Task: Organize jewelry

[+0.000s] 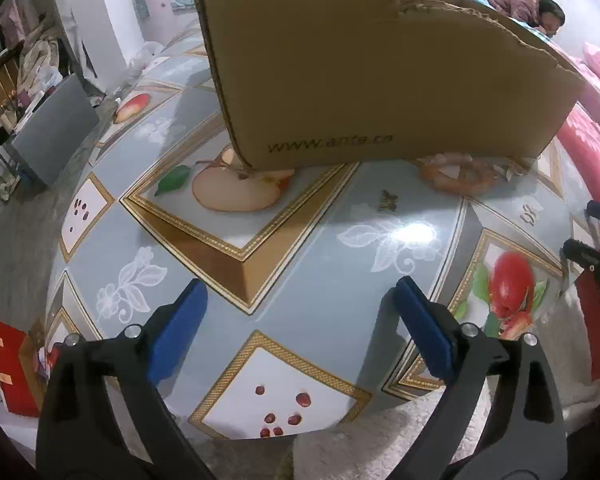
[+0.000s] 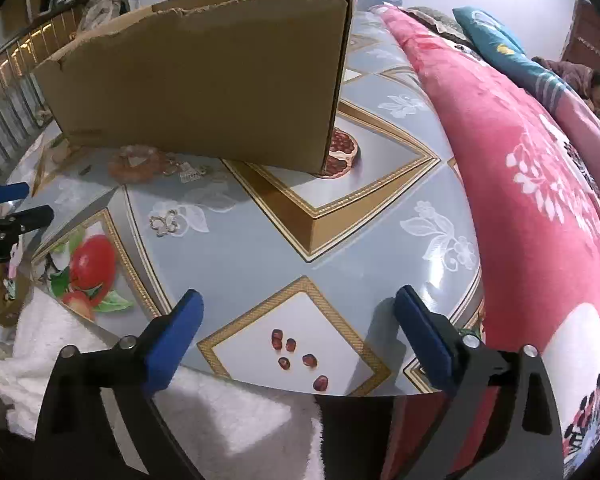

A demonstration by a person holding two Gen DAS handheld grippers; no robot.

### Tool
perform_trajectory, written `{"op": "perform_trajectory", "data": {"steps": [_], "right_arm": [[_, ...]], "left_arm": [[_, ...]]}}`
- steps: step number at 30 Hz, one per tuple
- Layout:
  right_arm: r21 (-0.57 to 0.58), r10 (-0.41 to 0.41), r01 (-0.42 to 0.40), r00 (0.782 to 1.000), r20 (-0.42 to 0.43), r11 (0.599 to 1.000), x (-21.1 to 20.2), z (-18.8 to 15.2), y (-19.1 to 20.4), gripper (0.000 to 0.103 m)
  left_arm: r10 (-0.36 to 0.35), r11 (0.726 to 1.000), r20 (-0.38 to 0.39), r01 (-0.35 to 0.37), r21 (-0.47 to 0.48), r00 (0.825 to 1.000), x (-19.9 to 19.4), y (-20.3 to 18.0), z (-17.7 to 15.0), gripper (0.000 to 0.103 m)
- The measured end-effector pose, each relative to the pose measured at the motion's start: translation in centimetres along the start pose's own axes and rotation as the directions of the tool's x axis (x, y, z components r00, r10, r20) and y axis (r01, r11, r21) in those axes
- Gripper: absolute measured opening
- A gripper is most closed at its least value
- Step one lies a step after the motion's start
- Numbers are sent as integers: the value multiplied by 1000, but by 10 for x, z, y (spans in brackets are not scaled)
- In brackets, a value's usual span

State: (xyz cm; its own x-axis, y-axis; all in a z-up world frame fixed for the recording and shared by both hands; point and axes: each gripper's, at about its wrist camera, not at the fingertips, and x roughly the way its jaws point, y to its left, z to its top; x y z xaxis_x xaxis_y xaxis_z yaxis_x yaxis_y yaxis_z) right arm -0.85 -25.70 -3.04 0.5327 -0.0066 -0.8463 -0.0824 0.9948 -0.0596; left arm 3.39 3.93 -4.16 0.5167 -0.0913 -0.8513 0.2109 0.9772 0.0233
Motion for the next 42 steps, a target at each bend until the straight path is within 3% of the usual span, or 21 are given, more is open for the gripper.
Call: {"op": "perform_trajectory", "data": {"steps": [8,42], "right_arm": [[-10,-5,5,1000,-7,1000,3,2,-1,96],[-17,25,-25,1000,-15,1000,5,2,-5,97]], "left_arm": [[24,1000,-15,-24,10,1000,8,1,2,96],[18,1000,-34,-17,19,999,7,-1,0,96]]}}
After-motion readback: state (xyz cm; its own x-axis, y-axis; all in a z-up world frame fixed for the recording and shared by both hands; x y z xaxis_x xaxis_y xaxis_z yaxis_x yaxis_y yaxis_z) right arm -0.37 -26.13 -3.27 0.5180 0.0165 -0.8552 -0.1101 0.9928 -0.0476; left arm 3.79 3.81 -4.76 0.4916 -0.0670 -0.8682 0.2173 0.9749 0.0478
